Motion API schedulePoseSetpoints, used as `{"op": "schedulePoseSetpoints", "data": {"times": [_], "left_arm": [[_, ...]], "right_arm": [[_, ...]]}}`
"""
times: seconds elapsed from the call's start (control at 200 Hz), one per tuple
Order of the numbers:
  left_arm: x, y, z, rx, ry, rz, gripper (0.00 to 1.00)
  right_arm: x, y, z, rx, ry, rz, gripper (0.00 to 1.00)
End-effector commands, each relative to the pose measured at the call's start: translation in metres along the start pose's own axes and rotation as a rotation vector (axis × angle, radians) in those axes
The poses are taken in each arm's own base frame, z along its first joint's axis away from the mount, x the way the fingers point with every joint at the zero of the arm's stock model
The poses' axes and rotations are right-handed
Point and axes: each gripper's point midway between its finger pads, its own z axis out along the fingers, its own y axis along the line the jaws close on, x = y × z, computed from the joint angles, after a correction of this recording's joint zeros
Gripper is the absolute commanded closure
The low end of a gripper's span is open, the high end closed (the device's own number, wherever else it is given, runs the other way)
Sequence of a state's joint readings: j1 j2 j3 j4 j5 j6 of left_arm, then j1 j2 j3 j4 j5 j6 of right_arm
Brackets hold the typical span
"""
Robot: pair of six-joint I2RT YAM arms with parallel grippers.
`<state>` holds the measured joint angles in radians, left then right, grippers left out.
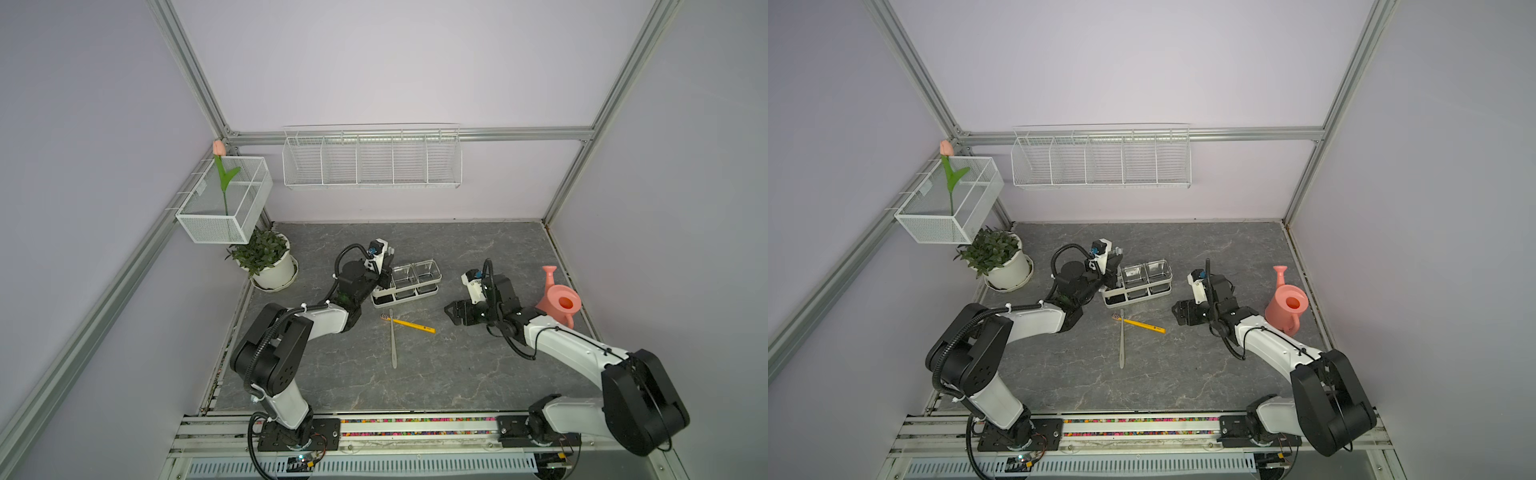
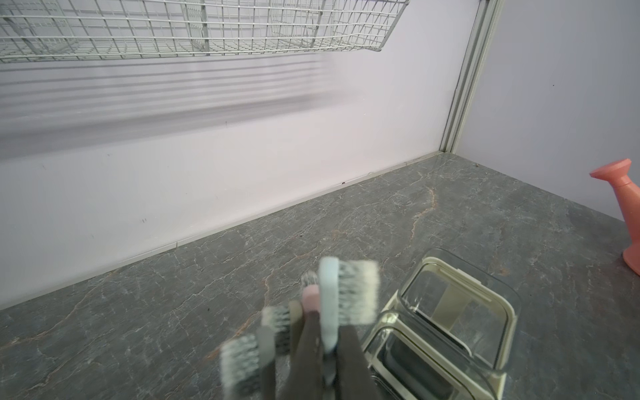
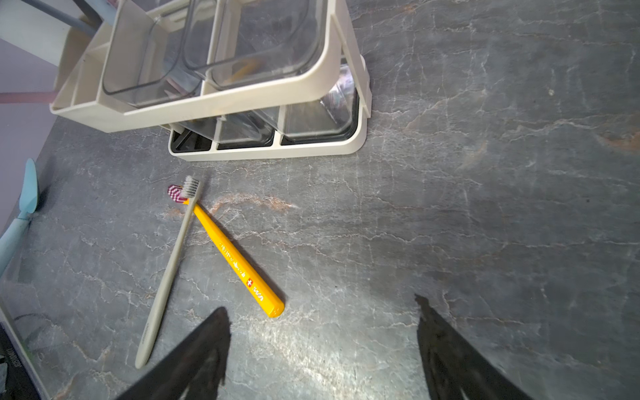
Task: Place the toothbrush into the toothbrush holder
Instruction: Place the toothbrush in the toothbrush holder.
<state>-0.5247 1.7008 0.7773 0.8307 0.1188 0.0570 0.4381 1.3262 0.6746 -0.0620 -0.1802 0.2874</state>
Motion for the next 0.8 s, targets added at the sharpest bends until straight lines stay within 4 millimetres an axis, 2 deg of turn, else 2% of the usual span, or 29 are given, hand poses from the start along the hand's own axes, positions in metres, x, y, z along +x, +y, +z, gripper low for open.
{"op": "schedulePoseSetpoints", "data": {"times": [0.0, 0.1, 0.325, 0.49, 0.795], "left_arm": [[0.005, 0.000, 0.006, -0.005, 0.021, 0.002, 0.97], [0.002, 0.001, 0.007, -0.009, 0.014, 0.002, 0.93], [-0.004, 0.002, 0.012, -0.011, 0.010, 0.005, 0.76], [-0.010, 0.004, 0.015, -0.016, -0.004, 0.008, 0.67], [-0.038, 0.006, 0.011, -0.027, -0.048, 0.041, 0.62]], "right_arm": [[-0.010, 0.002, 0.000, -0.007, -0.016, -0.006, 0.13], [-0.011, 0.003, 0.001, -0.012, -0.014, -0.010, 0.13], [-0.012, 0.003, 0.002, -0.016, -0.012, -0.011, 0.13], [-0.014, 0.004, 0.001, -0.017, -0.015, -0.012, 0.13], [-0.019, 0.008, 0.001, -0.036, -0.023, -0.015, 0.13]]}}
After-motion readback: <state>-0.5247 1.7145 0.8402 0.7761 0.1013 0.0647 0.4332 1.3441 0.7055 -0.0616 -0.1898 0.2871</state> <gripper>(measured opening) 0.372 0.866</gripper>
